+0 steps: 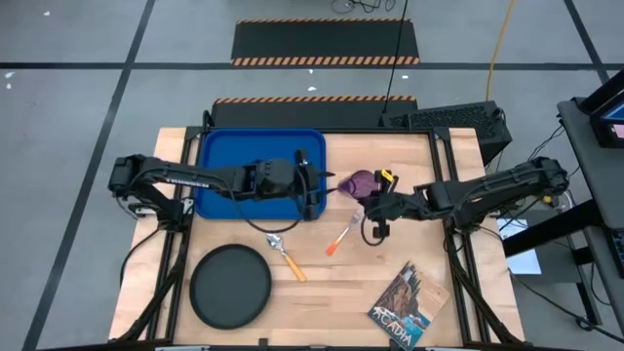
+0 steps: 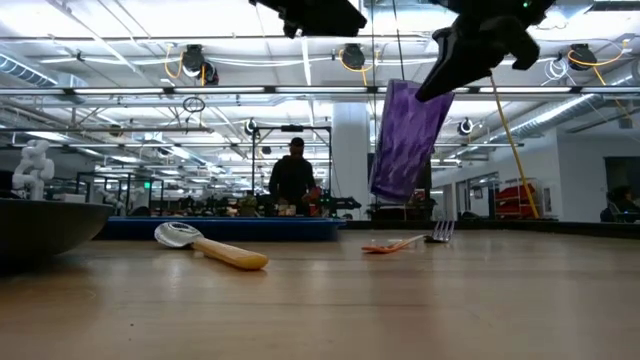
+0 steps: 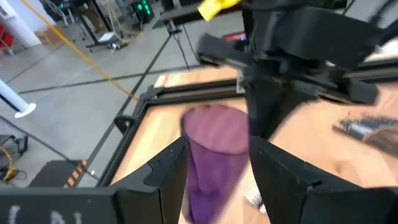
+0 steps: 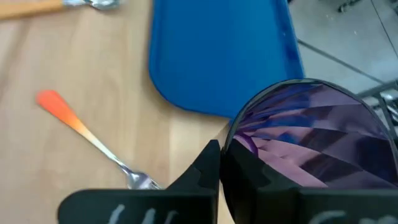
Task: Pick and place plate/cup/fork/spoon on tray
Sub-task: Put the purple glass cup on the blue tray
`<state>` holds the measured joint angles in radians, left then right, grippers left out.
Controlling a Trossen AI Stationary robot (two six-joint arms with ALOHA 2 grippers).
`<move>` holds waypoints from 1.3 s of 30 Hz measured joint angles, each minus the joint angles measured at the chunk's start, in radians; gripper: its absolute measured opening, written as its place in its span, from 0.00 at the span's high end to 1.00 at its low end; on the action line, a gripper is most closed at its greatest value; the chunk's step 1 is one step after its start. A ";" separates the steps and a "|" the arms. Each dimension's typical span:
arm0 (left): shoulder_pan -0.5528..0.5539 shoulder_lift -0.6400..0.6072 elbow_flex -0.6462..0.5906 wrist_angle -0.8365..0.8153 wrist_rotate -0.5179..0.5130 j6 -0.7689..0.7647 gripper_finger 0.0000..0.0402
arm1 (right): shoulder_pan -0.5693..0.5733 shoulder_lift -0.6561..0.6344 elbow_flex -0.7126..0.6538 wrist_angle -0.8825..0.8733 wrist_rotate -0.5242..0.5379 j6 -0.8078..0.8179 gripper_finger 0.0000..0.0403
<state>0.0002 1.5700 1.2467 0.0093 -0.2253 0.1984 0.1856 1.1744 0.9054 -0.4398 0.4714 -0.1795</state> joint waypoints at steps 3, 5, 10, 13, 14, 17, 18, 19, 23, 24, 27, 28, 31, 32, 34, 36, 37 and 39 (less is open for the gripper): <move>-0.002 0.002 -0.001 -0.014 0.000 0.002 0.54 | 0.021 0.000 0.000 0.013 0.001 -0.008 0.99; -0.009 0.002 -0.001 -0.013 0.000 0.002 0.52 | 0.026 0.000 0.000 0.007 0.003 -0.009 0.99; -0.037 0.002 -0.001 0.019 0.018 0.004 0.48 | 0.026 0.000 0.000 0.032 -0.001 -0.041 0.99; -0.053 0.001 -0.001 0.055 0.045 0.042 0.49 | 0.026 0.000 0.000 0.077 -0.026 -0.105 0.99; -0.059 0.001 -0.001 0.055 0.052 0.053 0.49 | 0.026 0.000 0.000 0.094 -0.054 -0.127 0.99; -0.079 0.002 0.033 -0.017 0.083 0.068 0.53 | 0.024 0.000 0.000 0.134 -0.156 -0.159 0.99; -0.084 0.002 0.053 -0.054 0.094 0.076 0.54 | 0.023 0.000 0.000 0.144 -0.194 -0.162 0.99; -0.090 0.004 0.074 -0.093 0.102 0.089 0.56 | 0.020 0.000 0.000 0.147 -0.234 -0.166 0.99; -0.108 0.048 0.172 -0.261 0.164 0.136 0.59 | -0.002 0.001 0.000 0.145 -0.406 -0.154 0.99; -0.111 0.067 0.202 -0.287 0.185 0.138 0.59 | -0.008 0.001 0.000 0.148 -0.441 -0.151 0.99; -0.121 0.105 0.281 -0.393 0.220 0.142 0.56 | -0.025 0.001 0.000 0.149 -0.514 -0.151 0.99; -0.123 0.125 0.305 -0.420 0.221 0.146 0.54 | -0.031 0.000 0.000 0.144 -0.546 -0.151 0.99; -0.126 0.179 0.347 -0.475 0.238 0.161 0.48 | -0.041 0.001 -0.001 0.143 -0.637 -0.158 0.99; -0.127 0.199 0.359 -0.486 0.256 0.171 0.46 | -0.043 0.005 -0.001 0.149 -0.665 -0.161 0.99; -0.128 0.220 0.379 -0.464 0.306 0.200 0.44 | -0.043 0.010 -0.001 0.149 -0.699 -0.165 0.99; -0.131 0.238 0.391 -0.481 0.354 0.224 0.43 | -0.043 0.012 -0.002 0.148 -0.734 -0.165 0.99; -0.132 0.246 0.394 -0.473 0.364 0.236 0.43 | -0.043 0.014 -0.002 0.157 -0.753 -0.163 0.99; -0.134 0.264 0.392 -0.495 0.368 0.256 0.44 | -0.042 0.014 -0.007 0.155 -0.775 -0.150 0.99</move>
<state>-0.1333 1.8339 1.6391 -0.4858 0.1428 0.4546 0.1432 1.1881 0.8982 -0.2846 -0.3038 -0.3294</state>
